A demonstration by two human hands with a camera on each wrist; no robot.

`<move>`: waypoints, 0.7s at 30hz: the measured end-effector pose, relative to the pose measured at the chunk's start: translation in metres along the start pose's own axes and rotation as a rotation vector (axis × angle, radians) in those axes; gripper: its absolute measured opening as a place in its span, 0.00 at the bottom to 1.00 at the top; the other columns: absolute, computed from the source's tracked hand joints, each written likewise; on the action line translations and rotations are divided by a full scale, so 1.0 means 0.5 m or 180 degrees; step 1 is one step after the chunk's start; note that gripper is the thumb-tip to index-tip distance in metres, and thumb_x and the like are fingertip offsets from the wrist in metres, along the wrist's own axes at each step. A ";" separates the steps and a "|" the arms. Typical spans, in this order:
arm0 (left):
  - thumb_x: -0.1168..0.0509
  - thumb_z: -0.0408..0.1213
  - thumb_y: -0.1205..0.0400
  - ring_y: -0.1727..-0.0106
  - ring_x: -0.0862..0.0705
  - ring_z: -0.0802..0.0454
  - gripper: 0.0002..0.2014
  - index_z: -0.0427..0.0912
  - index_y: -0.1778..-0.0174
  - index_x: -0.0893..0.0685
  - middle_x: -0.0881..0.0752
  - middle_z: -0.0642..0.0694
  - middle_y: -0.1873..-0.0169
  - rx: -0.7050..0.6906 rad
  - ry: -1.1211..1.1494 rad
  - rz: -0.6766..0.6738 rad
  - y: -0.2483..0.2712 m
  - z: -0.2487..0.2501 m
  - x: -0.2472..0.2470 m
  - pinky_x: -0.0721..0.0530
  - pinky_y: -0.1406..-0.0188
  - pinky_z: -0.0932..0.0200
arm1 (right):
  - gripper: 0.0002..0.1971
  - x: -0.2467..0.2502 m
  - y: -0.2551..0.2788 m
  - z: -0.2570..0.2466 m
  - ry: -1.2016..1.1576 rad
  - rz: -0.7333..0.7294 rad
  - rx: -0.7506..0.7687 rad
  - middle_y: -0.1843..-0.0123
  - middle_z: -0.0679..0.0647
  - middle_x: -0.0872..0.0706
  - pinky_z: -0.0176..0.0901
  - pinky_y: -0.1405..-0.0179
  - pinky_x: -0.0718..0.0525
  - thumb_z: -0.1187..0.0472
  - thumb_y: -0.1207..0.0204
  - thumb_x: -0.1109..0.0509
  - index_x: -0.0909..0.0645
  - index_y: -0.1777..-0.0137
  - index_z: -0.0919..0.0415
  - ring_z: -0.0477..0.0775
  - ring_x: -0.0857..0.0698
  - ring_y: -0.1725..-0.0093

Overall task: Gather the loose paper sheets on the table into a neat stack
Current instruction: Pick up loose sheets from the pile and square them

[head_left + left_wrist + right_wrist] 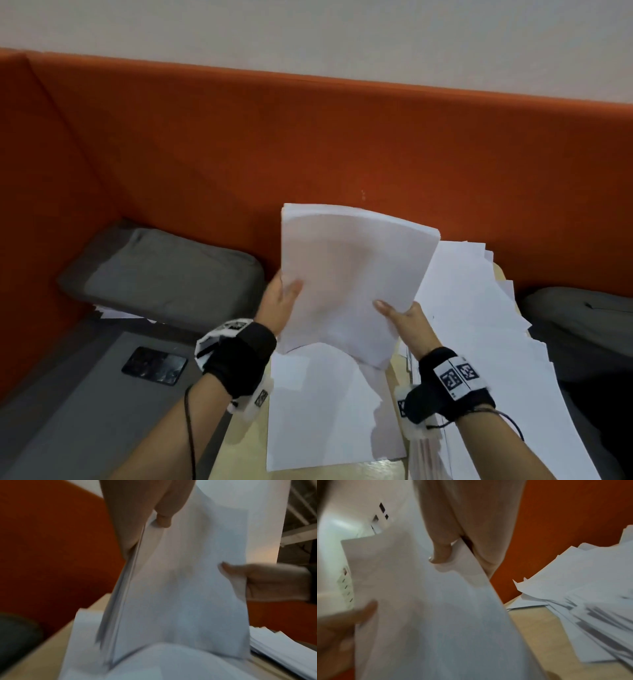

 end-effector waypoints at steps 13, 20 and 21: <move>0.43 0.25 0.16 0.31 0.24 0.45 0.19 0.32 0.28 0.29 0.22 0.43 0.36 0.0465 -0.0739 -0.0093 0.049 -0.135 -0.003 0.30 0.34 0.63 | 0.14 -0.015 0.006 0.099 0.0038 0.0162 -0.0650 0.47 0.61 0.15 0.31 0.64 0.19 0.67 0.23 0.31 0.22 0.39 0.71 0.56 0.17 0.52; 0.44 0.22 0.17 0.37 0.21 0.48 0.17 0.33 0.33 0.25 0.20 0.46 0.41 0.0200 -0.0610 0.0145 0.020 -0.082 0.010 0.24 0.33 0.51 | 0.14 0.012 -0.011 0.023 0.0139 -0.0188 -0.0129 0.45 0.55 0.14 0.34 0.55 0.18 0.63 0.22 0.31 0.23 0.37 0.61 0.52 0.15 0.50; 0.44 0.22 0.17 0.38 0.20 0.47 0.15 0.32 0.35 0.24 0.19 0.45 0.42 0.0185 -0.0546 0.0197 0.010 -0.073 0.009 0.24 0.34 0.50 | 0.13 0.015 -0.012 0.011 0.0059 -0.0252 -0.0084 0.44 0.53 0.14 0.36 0.51 0.17 0.63 0.22 0.31 0.22 0.38 0.59 0.51 0.14 0.48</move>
Point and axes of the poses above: each hand's wrist, its own y-axis away from the middle knuckle, its own x-axis out of the back of the hand, z = x × y, the point moved 5 cm from there along -y, towards the middle knuckle
